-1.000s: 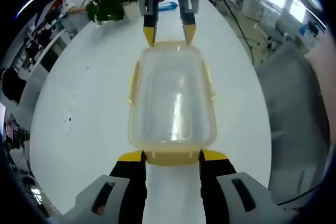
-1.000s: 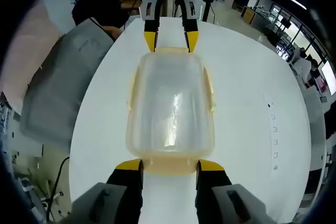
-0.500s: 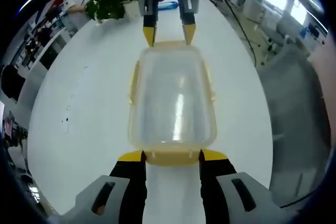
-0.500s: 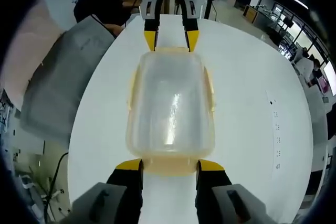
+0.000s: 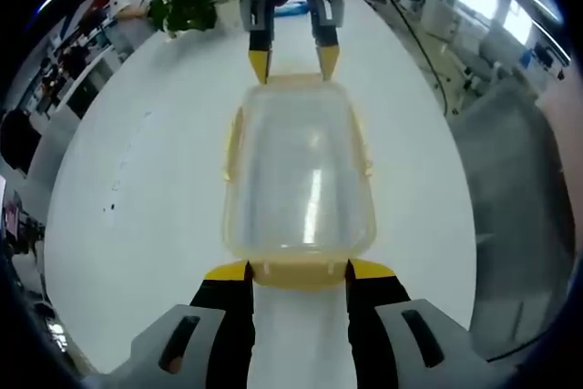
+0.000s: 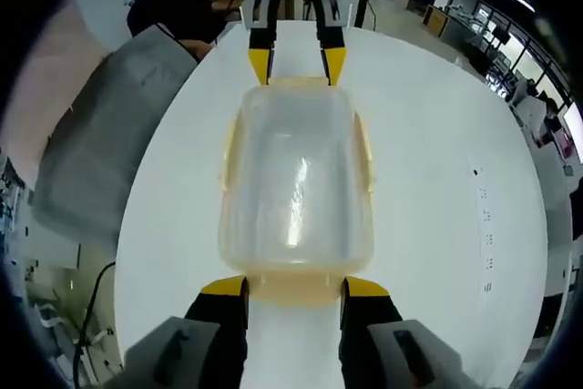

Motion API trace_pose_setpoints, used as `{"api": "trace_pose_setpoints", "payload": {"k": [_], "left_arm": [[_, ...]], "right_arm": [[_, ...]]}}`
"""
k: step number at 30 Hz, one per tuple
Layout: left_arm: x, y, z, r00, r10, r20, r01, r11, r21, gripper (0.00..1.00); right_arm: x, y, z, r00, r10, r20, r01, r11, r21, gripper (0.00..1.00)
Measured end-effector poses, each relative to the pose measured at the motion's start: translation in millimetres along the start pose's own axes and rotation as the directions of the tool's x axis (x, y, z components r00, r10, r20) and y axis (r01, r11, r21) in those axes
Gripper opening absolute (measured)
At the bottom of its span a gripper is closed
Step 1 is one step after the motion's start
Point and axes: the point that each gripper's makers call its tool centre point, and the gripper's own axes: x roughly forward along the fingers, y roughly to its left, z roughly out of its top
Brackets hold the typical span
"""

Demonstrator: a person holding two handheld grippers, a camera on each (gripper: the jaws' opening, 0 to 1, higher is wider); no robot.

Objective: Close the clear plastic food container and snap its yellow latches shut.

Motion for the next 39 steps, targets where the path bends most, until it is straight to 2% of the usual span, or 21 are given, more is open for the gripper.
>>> {"api": "trace_pose_setpoints", "payload": {"k": [20,39], "left_arm": [[7,1.1,-2.6,1.000,-0.012,0.002,0.012,1.000,-0.015,0.37],[13,-0.1,-8.0,1.000,-0.020,-0.006,0.020,1.000,-0.009,0.37]], "right_arm": [[9,-1,-4.6,1.000,0.010,-0.009,-0.010,1.000,0.004,0.37],[13,1,-3.5,1.000,0.010,0.013,-0.011,1.000,0.017,0.37]]}}
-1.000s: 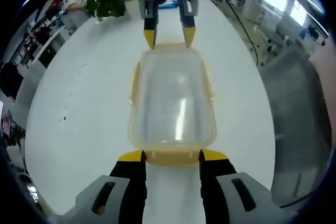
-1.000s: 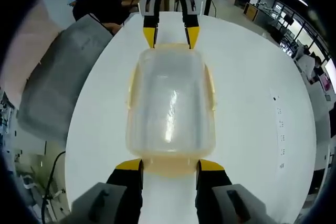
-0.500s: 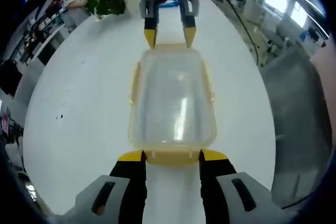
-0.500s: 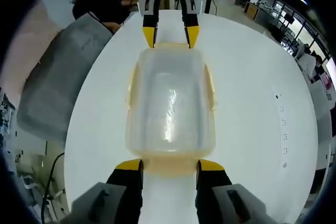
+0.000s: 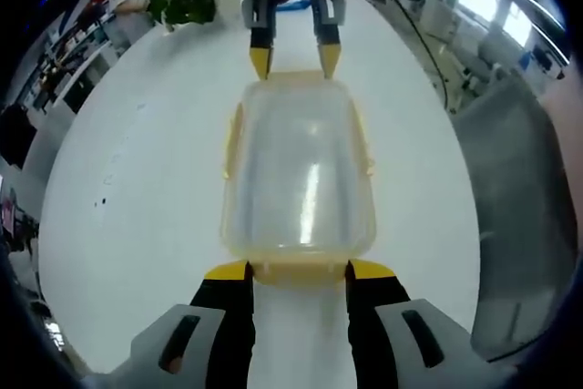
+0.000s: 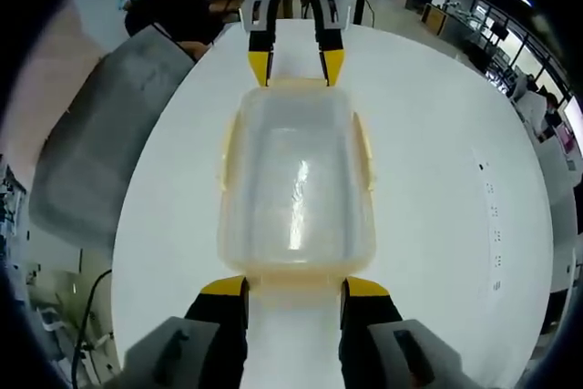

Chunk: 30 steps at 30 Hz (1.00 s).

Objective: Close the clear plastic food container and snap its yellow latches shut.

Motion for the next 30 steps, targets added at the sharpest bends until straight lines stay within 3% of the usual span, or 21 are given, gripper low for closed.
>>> {"api": "trace_pose_setpoints", "payload": {"k": [22,30], "left_arm": [[1,-0.1,-1.7,1.000,-0.010,0.007,0.010,1.000,0.017,0.38],[0,-2.7,-14.7,1.000,0.009,-0.017,-0.009,1.000,0.015,0.43]], "right_arm": [[1,0,-0.9,1.000,-0.014,0.006,0.013,1.000,0.021,0.38],[-3,1,-2.9,0.999,-0.039,0.019,0.037,0.997,0.065,0.40]]}}
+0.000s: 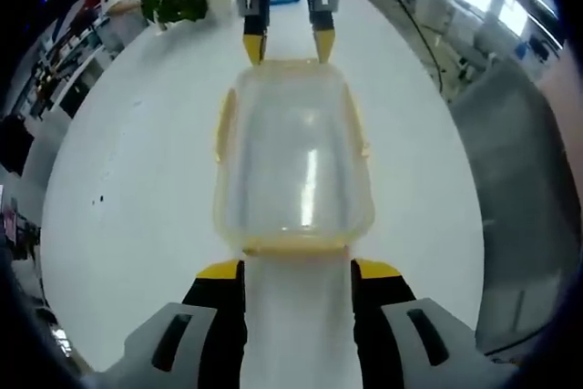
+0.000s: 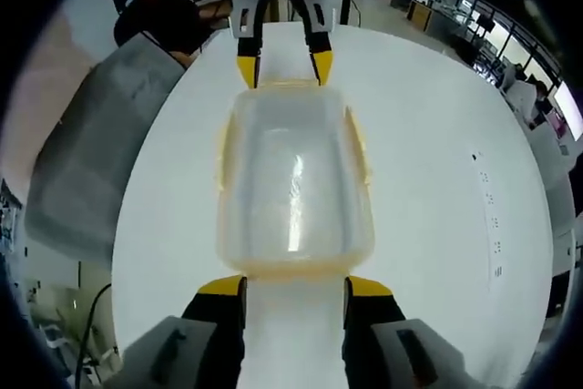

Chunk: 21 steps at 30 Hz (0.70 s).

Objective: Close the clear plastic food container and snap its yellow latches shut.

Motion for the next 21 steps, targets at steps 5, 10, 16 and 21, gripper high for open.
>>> {"api": "trace_pose_setpoints", "payload": {"k": [5,10,16,21], "left_arm": [[-7,3.2,2.8,0.998,0.023,0.060,-0.015,0.991,-0.132,0.42],[-13,2.7,3.8,0.996,0.034,0.083,-0.021,0.987,-0.159,0.42],[-19,3.0,7.8,0.991,0.061,0.119,-0.034,0.975,-0.218,0.44],[-24,6.6,14.4,0.980,0.100,0.170,-0.047,0.955,-0.293,0.44]], "right_arm": [[-7,-2,-4.1,1.000,-0.028,0.006,0.028,0.999,0.038,0.40],[-12,-3,-4.3,0.998,-0.050,0.030,0.047,0.995,0.088,0.40],[-17,-3,-3.4,0.996,-0.086,0.031,0.082,0.990,0.116,0.40],[-20,-2,-3.6,0.994,-0.099,0.041,0.090,0.979,0.181,0.40]]}}
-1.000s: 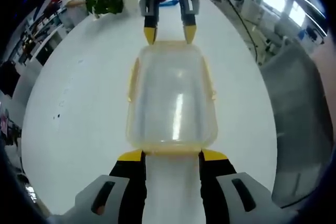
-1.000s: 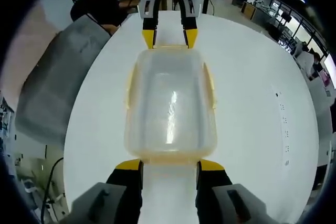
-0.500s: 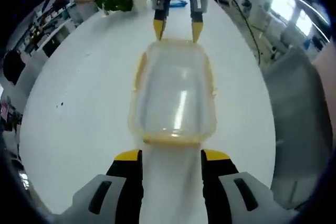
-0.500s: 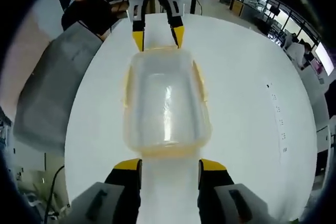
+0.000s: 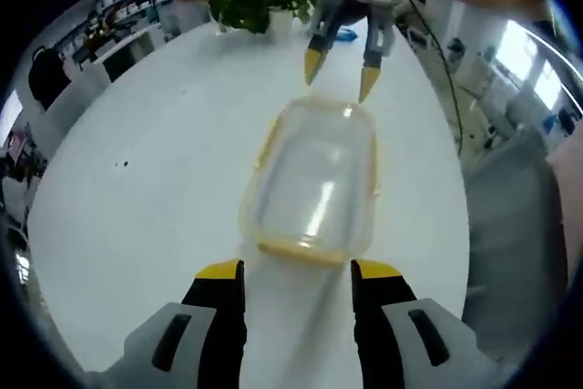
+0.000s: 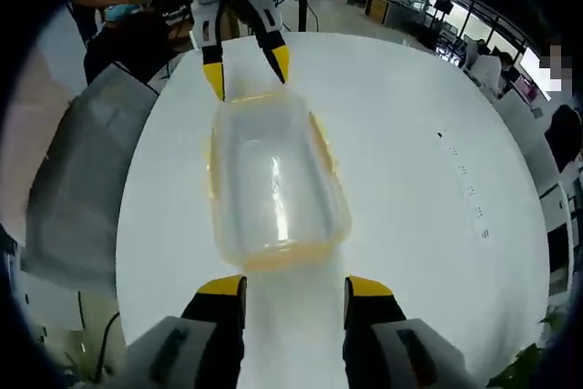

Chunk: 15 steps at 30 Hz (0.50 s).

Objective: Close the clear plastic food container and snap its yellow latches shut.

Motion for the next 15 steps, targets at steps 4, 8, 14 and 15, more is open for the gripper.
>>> {"api": "trace_pose_setpoints", "payload": {"k": [4,8,14,15], "left_arm": [[-4,4.0,4.6,0.999,0.024,0.033,-0.022,0.999,-0.047,0.44],[-6,7.1,7.1,0.997,0.050,0.051,-0.045,0.995,-0.086,0.43],[-7,15.8,12.1,0.989,0.122,0.085,-0.104,0.977,-0.188,0.41],[-7,16.5,16.3,0.985,0.130,0.112,-0.104,0.972,-0.212,0.42]], "right_arm": [[-3,-2,2.4,0.999,-0.024,0.041,0.020,0.995,0.097,0.40],[-5,-3,2.8,0.998,-0.046,0.045,0.041,0.994,0.105,0.40],[-8,-5,11.9,0.992,-0.098,0.078,0.087,0.988,0.126,0.39],[-8,-4,13.0,0.992,-0.100,0.081,0.088,0.986,0.141,0.39]]}}
